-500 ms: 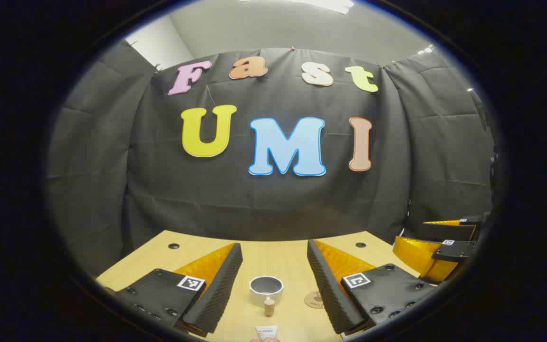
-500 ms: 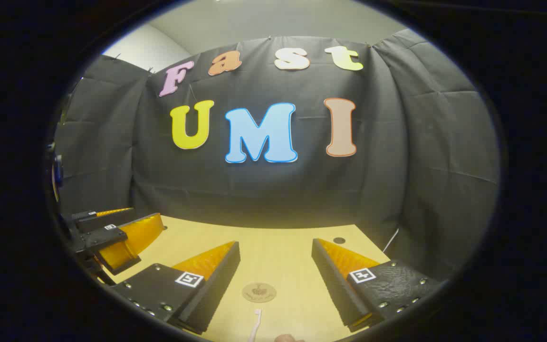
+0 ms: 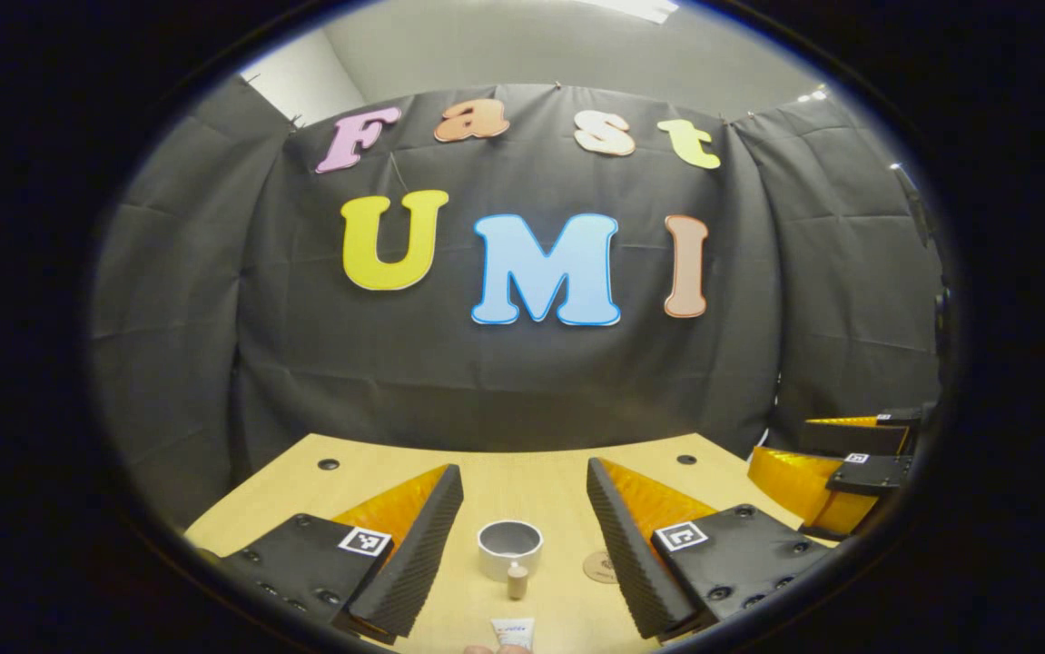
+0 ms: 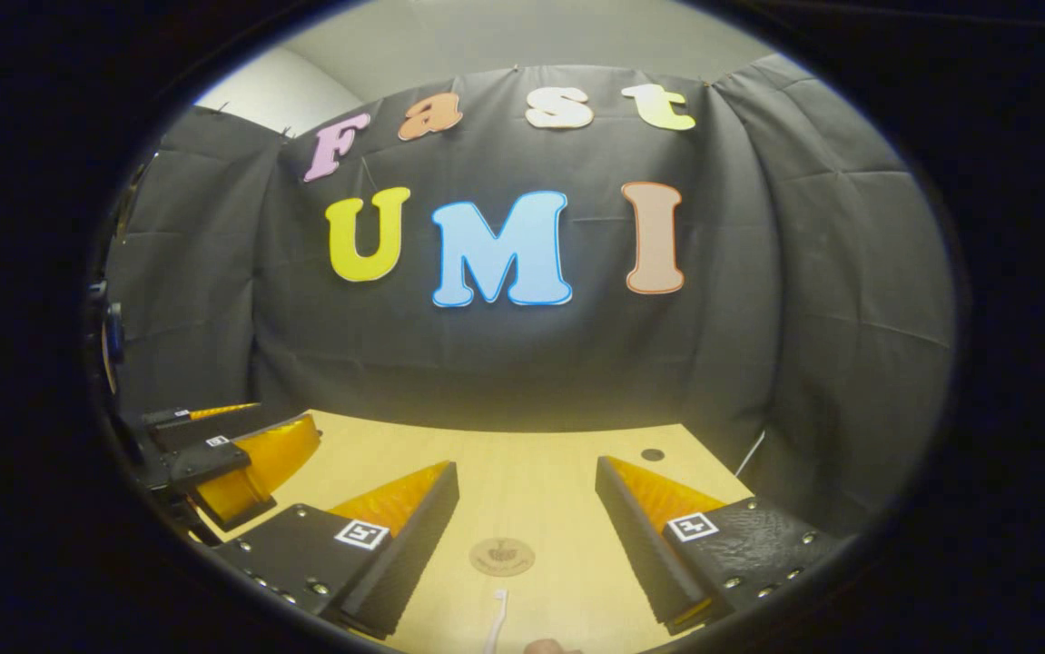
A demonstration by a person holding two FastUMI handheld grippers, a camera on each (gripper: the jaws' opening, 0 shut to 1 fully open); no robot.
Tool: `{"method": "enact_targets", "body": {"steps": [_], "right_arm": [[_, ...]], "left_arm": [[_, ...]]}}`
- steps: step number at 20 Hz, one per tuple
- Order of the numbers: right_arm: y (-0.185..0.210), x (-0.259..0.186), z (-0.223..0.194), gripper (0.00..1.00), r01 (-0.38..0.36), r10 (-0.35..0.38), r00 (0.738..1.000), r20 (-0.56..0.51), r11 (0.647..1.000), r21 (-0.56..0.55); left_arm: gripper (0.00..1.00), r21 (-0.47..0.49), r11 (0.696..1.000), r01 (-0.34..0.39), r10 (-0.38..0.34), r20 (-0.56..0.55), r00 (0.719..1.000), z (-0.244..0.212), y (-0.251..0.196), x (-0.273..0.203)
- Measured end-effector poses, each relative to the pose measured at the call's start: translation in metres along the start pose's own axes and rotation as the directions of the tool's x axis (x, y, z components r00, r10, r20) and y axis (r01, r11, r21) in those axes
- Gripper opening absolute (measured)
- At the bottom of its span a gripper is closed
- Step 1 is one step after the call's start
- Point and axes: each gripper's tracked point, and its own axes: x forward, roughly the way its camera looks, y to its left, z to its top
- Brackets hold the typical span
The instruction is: Put the toothbrush and toothpaste on the desktop into the cup, then pick up the cup and place it on the coaster on the desktop.
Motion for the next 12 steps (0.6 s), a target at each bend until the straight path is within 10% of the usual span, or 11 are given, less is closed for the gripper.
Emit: {"method": "enact_targets", "body": {"steps": [12], "right_arm": [[0.006, 0.002, -0.020, 0.95, 0.021, -0.021, 0.997, -0.076, 1.000, -0.001]], "left_arm": [[0.91, -0.014, 0.999, 0.031, -0.032, -0.083, 0.996, -0.015, -0.005, 0.004]]}}
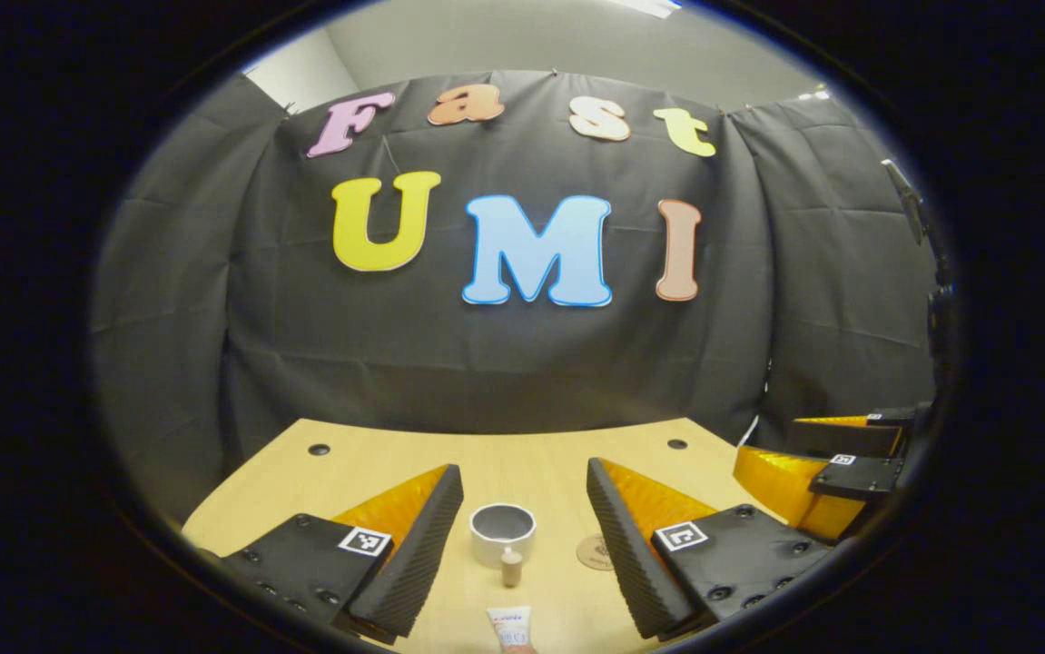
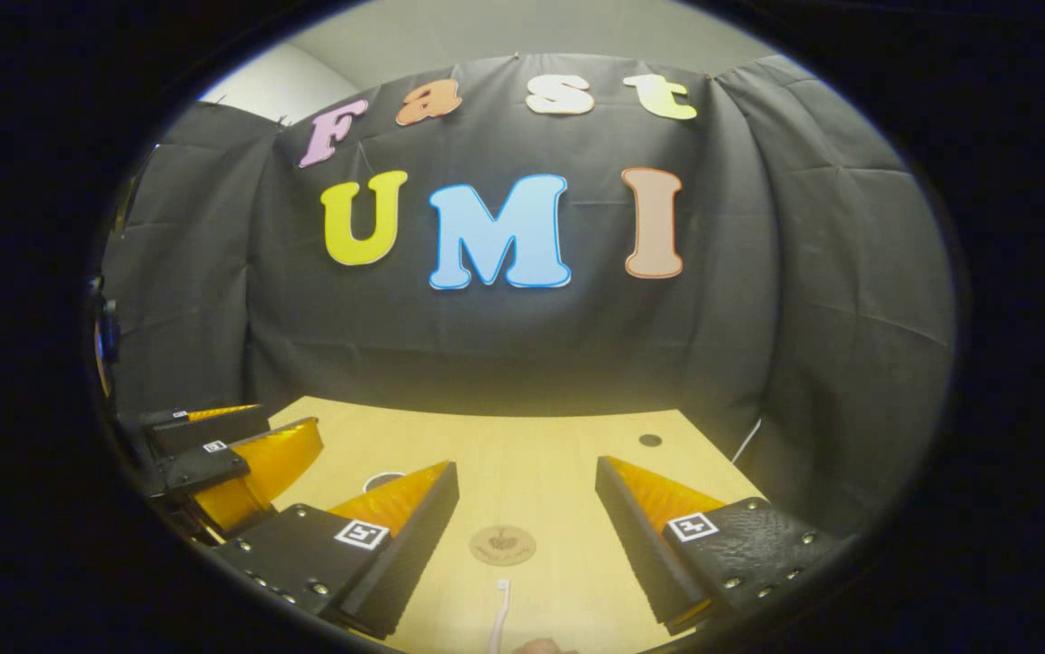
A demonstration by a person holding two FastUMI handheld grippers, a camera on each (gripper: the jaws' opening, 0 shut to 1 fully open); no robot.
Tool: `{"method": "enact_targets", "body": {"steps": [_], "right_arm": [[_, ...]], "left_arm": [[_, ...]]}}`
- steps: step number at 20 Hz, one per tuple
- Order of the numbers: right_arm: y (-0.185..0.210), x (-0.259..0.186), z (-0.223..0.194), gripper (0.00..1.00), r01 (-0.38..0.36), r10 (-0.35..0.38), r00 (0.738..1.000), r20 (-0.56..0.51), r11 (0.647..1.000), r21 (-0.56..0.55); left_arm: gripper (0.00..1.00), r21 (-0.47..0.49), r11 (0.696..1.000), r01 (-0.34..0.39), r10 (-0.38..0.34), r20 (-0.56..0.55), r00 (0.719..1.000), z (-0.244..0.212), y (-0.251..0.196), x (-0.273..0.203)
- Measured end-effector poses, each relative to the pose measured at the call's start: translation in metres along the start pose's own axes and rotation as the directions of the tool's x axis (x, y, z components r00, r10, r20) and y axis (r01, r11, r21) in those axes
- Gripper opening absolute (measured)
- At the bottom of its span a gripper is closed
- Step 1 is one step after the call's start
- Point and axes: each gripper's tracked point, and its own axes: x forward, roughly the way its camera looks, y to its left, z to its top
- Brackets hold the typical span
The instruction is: Put the toothbrush and toothpaste on the desktop into the cup, then pick up the cup and place it on the coaster on the desktop.
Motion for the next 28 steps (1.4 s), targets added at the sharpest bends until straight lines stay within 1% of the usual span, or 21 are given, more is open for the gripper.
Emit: {"method": "enact_targets", "body": {"steps": [1, 2, 5, 9, 14, 18, 20, 23, 25, 28], "right_arm": [[-0.001, 0.001, -0.003, 0.92, 0.004, -0.004, 1.000, -0.016, 1.000, -0.003], [0.000, 0.001, -0.008, 0.95, 0.004, -0.004, 1.000, -0.030, 1.000, -0.006], [0.002, 0.005, -0.019, 0.95, -0.004, 0.003, 0.997, -0.075, 1.000, -0.006], [0.007, 0.010, -0.037, 0.95, -0.020, 0.021, 0.988, -0.151, 1.000, 0.002], [0.014, 0.016, -0.067, 0.96, -0.057, 0.056, 0.964, -0.261, 0.998, 0.004], [0.017, 0.018, -0.085, 0.96, -0.071, 0.082, 0.938, -0.337, 0.997, 0.043], [0.016, 0.021, -0.094, 0.96, -0.072, 0.087, 0.924, -0.373, 0.996, 0.056], [0.015, 0.021, -0.109, 0.96, -0.070, 0.099, 0.898, -0.429, 0.994, 0.083], [0.015, 0.021, -0.122, 0.96, -0.065, 0.107, 0.873, -0.476, 0.993, 0.103], [0.015, 0.018, -0.146, 0.96, -0.064, 0.107, 0.823, -0.557, 0.993, 0.097]], "left_arm": [[0.91, 0.003, 1.000, 0.001, -0.001, -0.019, 1.000, -0.005, -0.001, 0.001], [0.91, 0.004, 1.000, 0.001, 0.000, -0.032, 0.999, -0.011, -0.001, 0.002], [0.91, 0.001, 1.000, -0.002, 0.002, -0.073, 0.997, -0.020, 0.001, 0.003], [0.91, -0.007, 1.000, -0.011, 0.010, -0.170, 0.985, -0.050, 0.005, 0.006], [0.90, -0.024, 0.999, -0.028, 0.019, -0.288, 0.957, -0.075, 0.007, 0.014], [0.91, -0.054, 0.998, -0.038, 0.016, -0.364, 0.931, -0.094, 0.005, 0.020], [0.91, -0.067, 0.997, -0.045, 0.014, -0.404, 0.915, -0.104, 0.005, 0.021], [0.91, -0.083, 0.995, -0.054, 0.009, -0.472, 0.881, -0.122, 0.005, 0.023], [0.90, -0.089, 0.994, -0.056, 0.001, -0.526, 0.850, -0.134, 0.002, 0.024], [0.92, -0.103, 0.992, -0.070, -0.009, -0.617, 0.787, -0.157, -0.007, 0.026]]}}
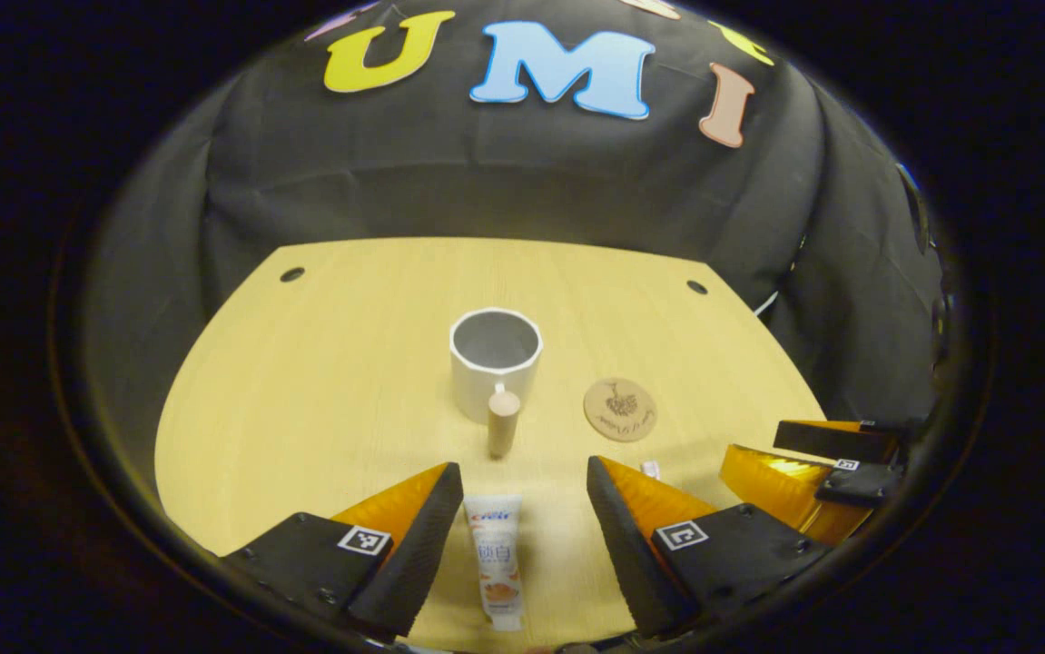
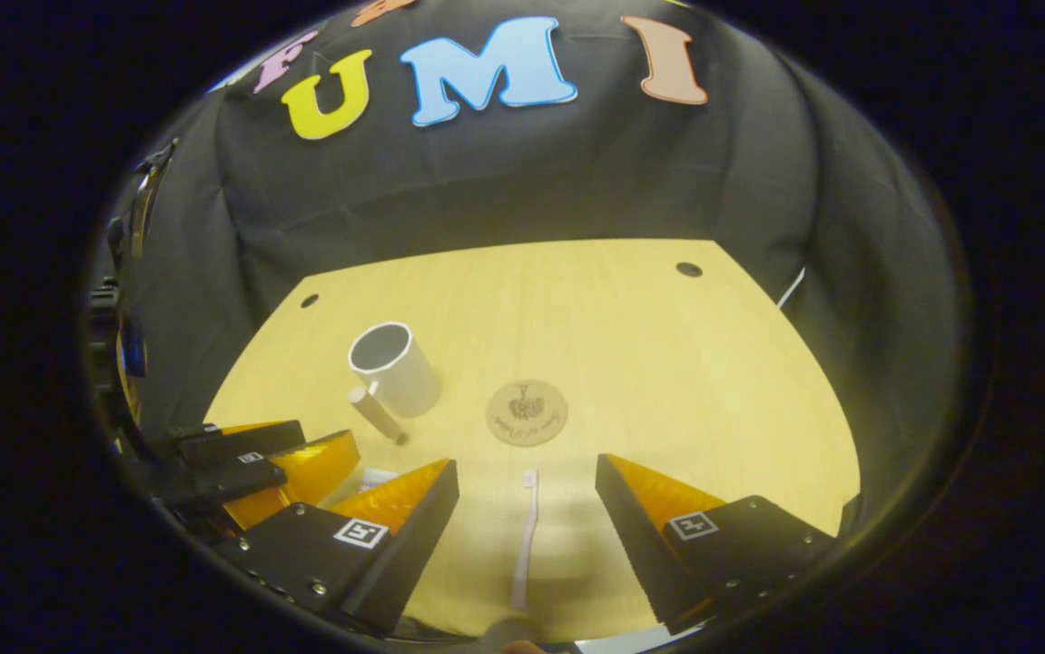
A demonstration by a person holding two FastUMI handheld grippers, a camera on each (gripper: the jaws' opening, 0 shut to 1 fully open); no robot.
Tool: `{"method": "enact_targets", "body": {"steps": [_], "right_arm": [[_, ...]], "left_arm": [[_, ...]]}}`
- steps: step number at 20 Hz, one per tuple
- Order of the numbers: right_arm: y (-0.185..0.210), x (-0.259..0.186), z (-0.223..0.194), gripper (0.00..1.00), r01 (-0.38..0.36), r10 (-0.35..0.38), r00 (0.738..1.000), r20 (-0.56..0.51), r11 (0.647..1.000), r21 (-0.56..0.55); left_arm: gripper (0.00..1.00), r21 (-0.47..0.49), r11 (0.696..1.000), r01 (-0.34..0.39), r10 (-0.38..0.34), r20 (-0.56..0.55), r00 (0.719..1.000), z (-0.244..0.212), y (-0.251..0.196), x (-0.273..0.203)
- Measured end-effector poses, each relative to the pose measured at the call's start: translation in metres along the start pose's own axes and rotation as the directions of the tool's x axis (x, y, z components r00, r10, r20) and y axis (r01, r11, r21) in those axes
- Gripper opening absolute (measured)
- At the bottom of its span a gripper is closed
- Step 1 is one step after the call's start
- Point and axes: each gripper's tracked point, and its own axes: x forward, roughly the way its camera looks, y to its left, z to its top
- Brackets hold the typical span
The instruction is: Put the toothbrush and toothpaste on the desktop into the cup, then pick up the cup and place it on the coaster on the desktop.
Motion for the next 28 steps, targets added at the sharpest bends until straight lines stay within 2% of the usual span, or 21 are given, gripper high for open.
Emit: {"method": "enact_targets", "body": {"steps": [8, 11, 17, 28], "right_arm": [[0.008, 0.020, -0.037, 0.96, -0.026, 0.016, 0.985, -0.171, 0.998, -0.057], [0.008, 0.027, -0.048, 0.96, -0.034, 0.020, 0.974, -0.225, 0.998, -0.057], [0.007, 0.042, -0.078, 0.96, -0.042, 0.025, 0.936, -0.352, 0.998, -0.040], [0.016, 0.064, -0.101, 0.93, -0.061, 0.038, 0.879, -0.475, 0.998, -0.032]], "left_arm": [[0.92, -0.036, 0.999, -0.024, 0.016, -0.202, 0.979, -0.010, -0.015, 0.019], [0.92, -0.058, 0.998, -0.028, 0.011, -0.278, 0.961, -0.024, -0.010, 0.022], [0.93, -0.106, 0.993, -0.049, 0.002, -0.408, 0.913, -0.056, -0.008, 0.026], [0.92, -0.120, 0.990, -0.072, -0.004, -0.536, 0.844, -0.081, -0.009, 0.028]]}}
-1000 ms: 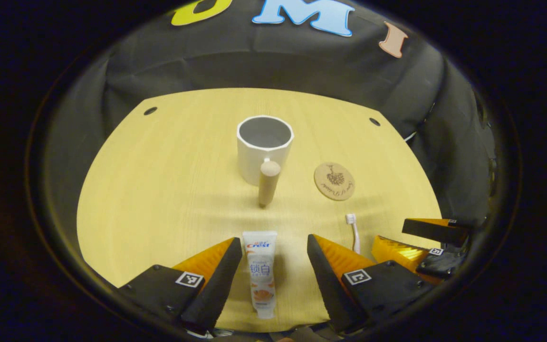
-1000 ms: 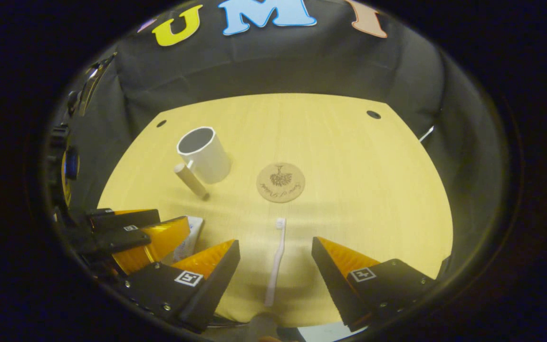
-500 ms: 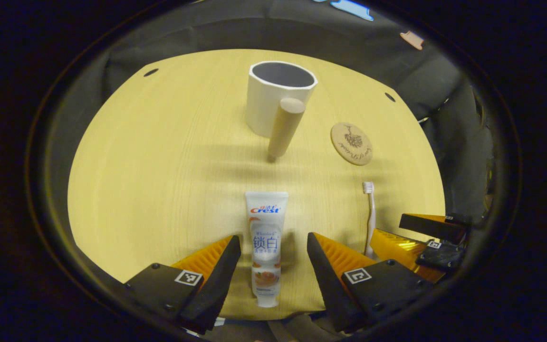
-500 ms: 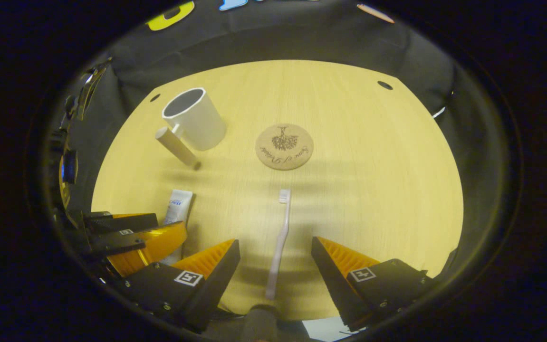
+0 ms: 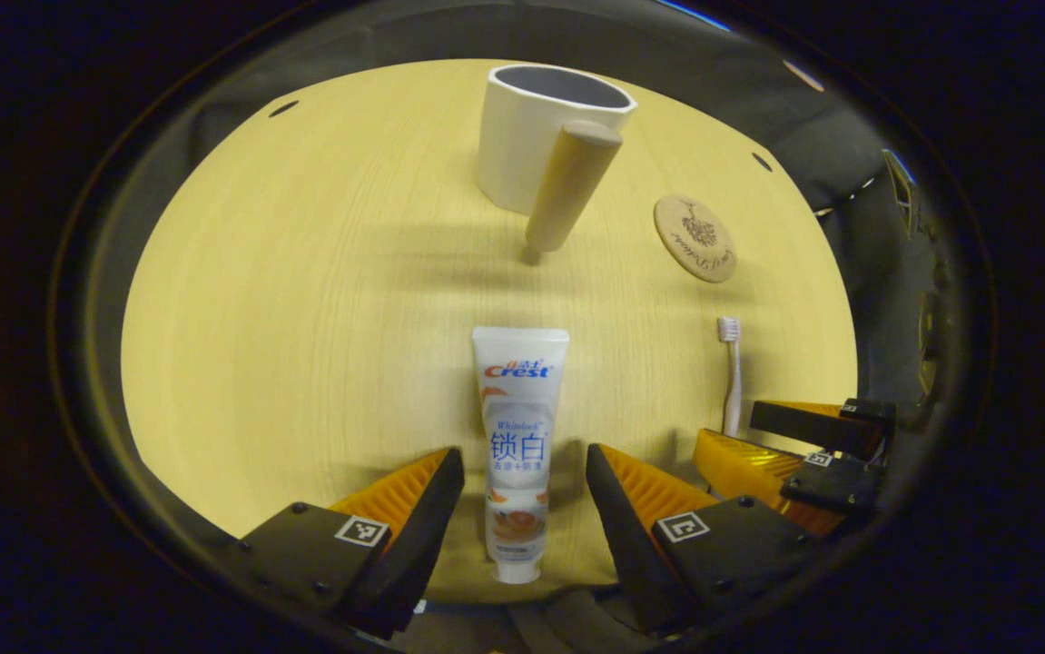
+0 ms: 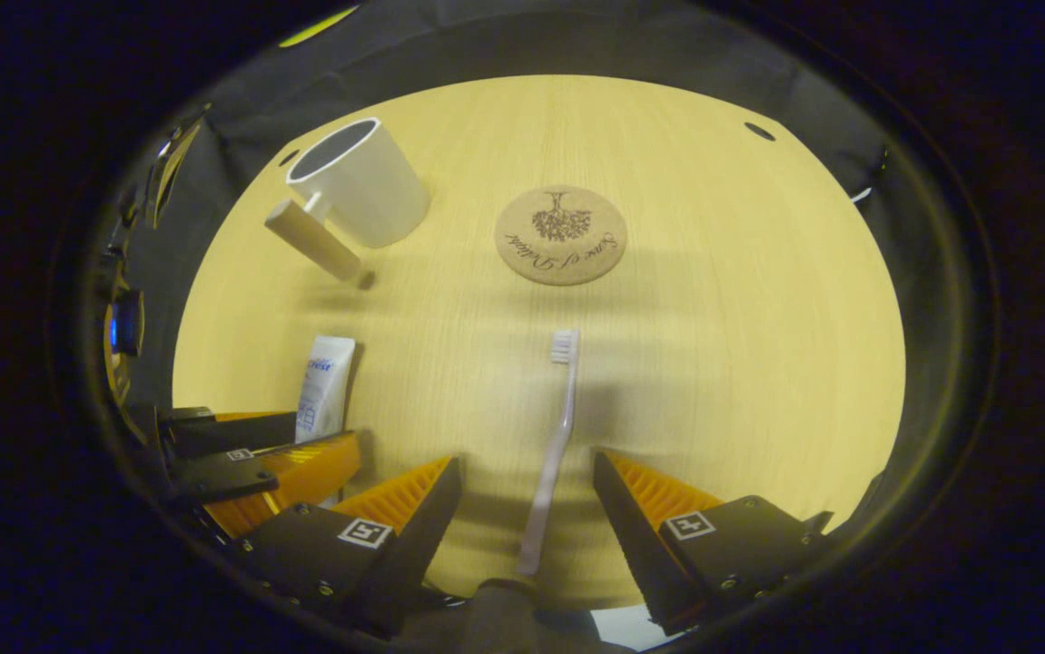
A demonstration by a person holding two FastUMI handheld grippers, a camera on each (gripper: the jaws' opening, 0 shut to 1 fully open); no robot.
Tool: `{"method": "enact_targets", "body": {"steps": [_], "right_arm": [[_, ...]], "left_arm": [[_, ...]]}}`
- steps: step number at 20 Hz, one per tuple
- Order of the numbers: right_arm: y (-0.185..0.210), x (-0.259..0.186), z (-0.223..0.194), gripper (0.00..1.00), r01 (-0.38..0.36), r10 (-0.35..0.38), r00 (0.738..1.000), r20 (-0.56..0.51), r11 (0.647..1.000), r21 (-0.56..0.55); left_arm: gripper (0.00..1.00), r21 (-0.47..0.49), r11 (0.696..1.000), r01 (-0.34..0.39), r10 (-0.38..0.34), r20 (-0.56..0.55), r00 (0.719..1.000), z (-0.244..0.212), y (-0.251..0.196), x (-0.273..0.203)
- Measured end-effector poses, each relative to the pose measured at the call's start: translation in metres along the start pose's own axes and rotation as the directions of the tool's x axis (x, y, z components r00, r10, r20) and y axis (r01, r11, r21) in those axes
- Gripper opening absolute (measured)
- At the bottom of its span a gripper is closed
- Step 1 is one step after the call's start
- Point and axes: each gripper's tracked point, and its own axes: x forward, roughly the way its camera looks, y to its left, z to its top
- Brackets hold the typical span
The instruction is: Put the toothbrush and toothpaste on the desktop into the cup, then pick up the cup and place it on the coaster on the desktop.
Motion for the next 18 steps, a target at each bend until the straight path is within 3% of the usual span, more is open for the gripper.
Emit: {"method": "enact_targets", "body": {"steps": [1, 3, 5, 7, 8, 9, 12, 13, 16, 17, 18], "right_arm": [[0.001, 0.001, -0.001, 0.84, -0.001, 0.002, 1.000, -0.010, 1.000, 0.005], [0.000, 0.003, -0.002, 0.84, 0.011, -0.011, 1.000, -0.029, 1.000, 0.010], [0.002, 0.007, -0.005, 0.74, 0.006, -0.005, 0.999, -0.050, 1.000, 0.017], [-0.002, 0.008, -0.004, 0.75, 0.026, -0.025, 0.998, -0.052, 1.000, 0.018], [-0.002, 0.008, -0.004, 0.71, 0.030, -0.029, 0.998, -0.056, 0.999, 0.023], [-0.003, 0.008, -0.005, 0.64, 0.034, -0.033, 0.998, -0.062, 0.999, 0.024], [-0.011, 0.012, -0.006, 0.62, 0.068, -0.065, 0.995, -0.077, 0.997, 0.032], [-0.009, 0.008, -0.007, 0.39, 0.065, -0.062, 0.994, -0.089, 0.997, 0.036], [-0.015, -0.002, -0.010, 0.38, 0.069, -0.063, 0.992, -0.107, 0.996, 0.057], [-0.011, 0.010, -0.009, 0.12, 0.052, -0.044, 0.993, -0.112, 0.996, 0.073], [-0.013, 0.008, -0.008, 0.15, 0.045, -0.036, 0.993, -0.111, 0.996, 0.079]], "left_arm": [[0.90, 0.006, 1.000, 0.000, 0.000, -0.001, 1.000, 0.001, 0.000, 0.000], [0.91, 0.022, 1.000, -0.011, 0.011, -0.011, 1.000, 0.000, 0.003, 0.000], [0.81, 0.032, 0.999, -0.016, 0.017, -0.016, 1.000, 0.001, 0.004, -0.001], [0.73, 0.033, 0.999, -0.019, 0.020, -0.022, 1.000, 0.001, 0.005, -0.001], [0.77, 0.039, 0.999, -0.032, 0.032, -0.023, 0.999, 0.002, 0.007, -0.001], [0.73, 0.040, 0.999, -0.037, 0.039, -0.028, 0.999, 0.001, 0.009, -0.001], [0.58, 0.049, 0.998, -0.045, 0.047, -0.030, 0.998, 0.003, 0.010, 0.001], [0.55, 0.050, 0.997, -0.057, 0.059, -0.032, 0.998, 0.002, 0.013, 0.003], [0.53, 0.066, 0.996, -0.066, 0.069, -0.035, 0.997, 0.003, 0.013, 0.001], [0.53, 0.071, 0.995, -0.067, 0.069, -0.034, 0.997, 0.003, 0.013, 0.001], [0.53, 0.079, 0.995, -0.068, 0.071, -0.035, 0.997, 0.003, 0.013, 0.000]]}}
